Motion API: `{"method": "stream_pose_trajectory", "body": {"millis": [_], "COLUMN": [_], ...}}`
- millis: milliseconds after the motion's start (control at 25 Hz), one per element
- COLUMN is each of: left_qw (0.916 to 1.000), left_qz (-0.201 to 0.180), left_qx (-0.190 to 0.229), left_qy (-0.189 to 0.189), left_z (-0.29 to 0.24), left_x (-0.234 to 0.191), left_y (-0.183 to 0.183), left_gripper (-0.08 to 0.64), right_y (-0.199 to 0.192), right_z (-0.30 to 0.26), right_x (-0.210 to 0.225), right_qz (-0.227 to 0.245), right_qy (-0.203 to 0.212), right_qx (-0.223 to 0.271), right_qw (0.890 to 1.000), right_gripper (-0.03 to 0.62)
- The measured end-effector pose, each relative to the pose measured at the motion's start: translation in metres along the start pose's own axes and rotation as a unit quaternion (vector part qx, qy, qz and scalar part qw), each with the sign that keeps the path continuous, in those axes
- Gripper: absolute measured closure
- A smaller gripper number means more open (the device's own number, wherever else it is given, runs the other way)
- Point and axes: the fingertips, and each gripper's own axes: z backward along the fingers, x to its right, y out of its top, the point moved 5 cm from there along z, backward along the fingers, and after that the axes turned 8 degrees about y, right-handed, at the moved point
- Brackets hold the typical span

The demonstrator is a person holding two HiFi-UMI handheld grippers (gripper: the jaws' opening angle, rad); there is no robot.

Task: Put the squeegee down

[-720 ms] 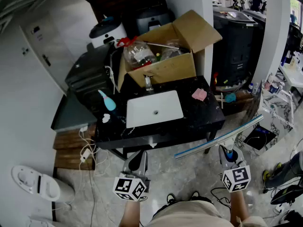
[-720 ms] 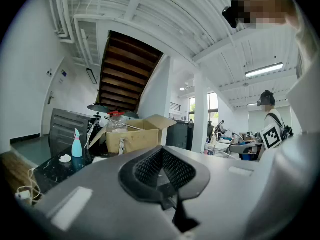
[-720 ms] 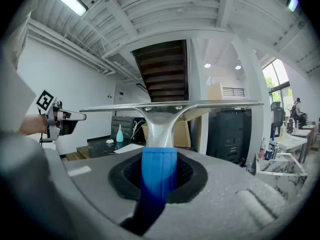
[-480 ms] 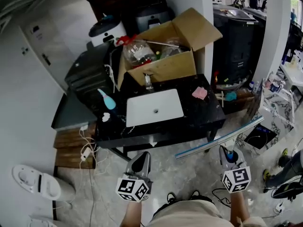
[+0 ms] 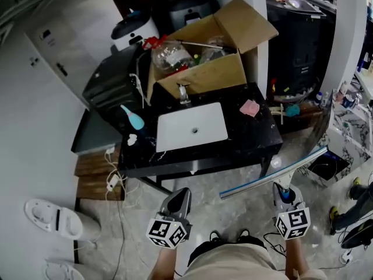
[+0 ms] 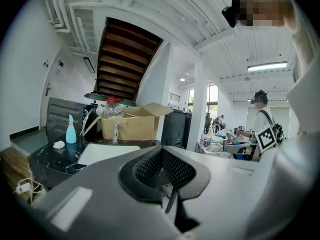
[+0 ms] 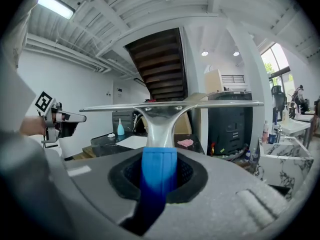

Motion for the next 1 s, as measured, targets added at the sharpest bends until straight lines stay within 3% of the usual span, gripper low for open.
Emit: {"method": "stream_pose_trajectory", "body": {"millis": [400,720,1000], "left_qw": [0.9997,0.9995,0.9992], "left_qz": [0.014,0.009,0.000], "left_qx": [-0.011,0.029,0.027], "left_qy": [0.014,-0.004,-0.029], "left_z": [-0.049,-0.130,-0.184], "left_x": [-0.005,-0.058,-0.119], "left_y": [-0.002,0.030,0.044], "left_gripper": [0.545,0.545,0.545], "right_y": [-0.001,0.043,0.071], "right_z": [-0.049,-0.115,-0.183], "right_x": [0.036,0.048,0.047], "right_qz": [0.000,0.005,0.017], "right_qy": [0.020,-0.001,-0.035], "right_qx": [-0.015,-0.007,-0.011], "right_qw": [1.000,1.000,0.999], "right_gripper": [0.541,0.541,0.541]}}
